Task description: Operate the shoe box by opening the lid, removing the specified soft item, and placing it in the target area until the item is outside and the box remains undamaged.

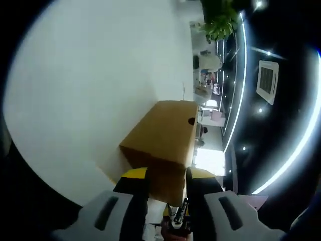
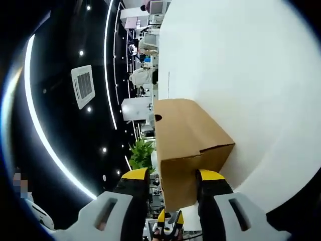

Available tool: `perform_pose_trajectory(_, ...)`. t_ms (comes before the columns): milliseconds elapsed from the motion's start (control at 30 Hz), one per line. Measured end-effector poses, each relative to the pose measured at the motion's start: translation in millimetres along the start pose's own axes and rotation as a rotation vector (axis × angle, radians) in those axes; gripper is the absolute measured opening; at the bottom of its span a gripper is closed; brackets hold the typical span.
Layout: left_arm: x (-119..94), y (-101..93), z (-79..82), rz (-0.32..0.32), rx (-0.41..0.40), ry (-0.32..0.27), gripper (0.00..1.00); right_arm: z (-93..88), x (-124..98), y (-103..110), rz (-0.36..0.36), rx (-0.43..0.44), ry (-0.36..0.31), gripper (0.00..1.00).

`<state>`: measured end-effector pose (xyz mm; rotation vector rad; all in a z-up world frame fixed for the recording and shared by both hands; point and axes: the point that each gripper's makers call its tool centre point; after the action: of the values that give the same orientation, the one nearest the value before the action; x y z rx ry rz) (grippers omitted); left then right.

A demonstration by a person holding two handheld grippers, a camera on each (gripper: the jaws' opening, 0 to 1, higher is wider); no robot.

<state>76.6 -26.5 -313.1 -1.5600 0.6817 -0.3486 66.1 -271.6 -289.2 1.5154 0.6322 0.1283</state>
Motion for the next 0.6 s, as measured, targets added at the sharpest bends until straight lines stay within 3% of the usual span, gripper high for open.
perform_pose_trajectory(167,1,-1.0,-0.1,-0.005,0.01,0.0,0.27,-5.8,2,-4,-0.048,-0.031,0.004,0.29)
perform_pose_trajectory(333,3,4.8,4.2,0.011,0.072,0.023,0.27,-4.5,2,-5,-0.026,-0.028,-0.01,0.28)
perform_pose_trajectory(600,3,1.9,-0.7,-0.015,0.083,0.036,0.27,-15.8,-1,7,0.0,-0.016,-0.029,0.27)
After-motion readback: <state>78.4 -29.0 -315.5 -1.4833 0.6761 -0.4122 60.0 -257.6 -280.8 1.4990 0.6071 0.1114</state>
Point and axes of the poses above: the point that each gripper's makers call its tool centre point, and the gripper's own axes: x roughly forward along the fingers, y roughly to its left, z roughly out of its top, and after that the axes turned 7 degrees about -z, right-handed
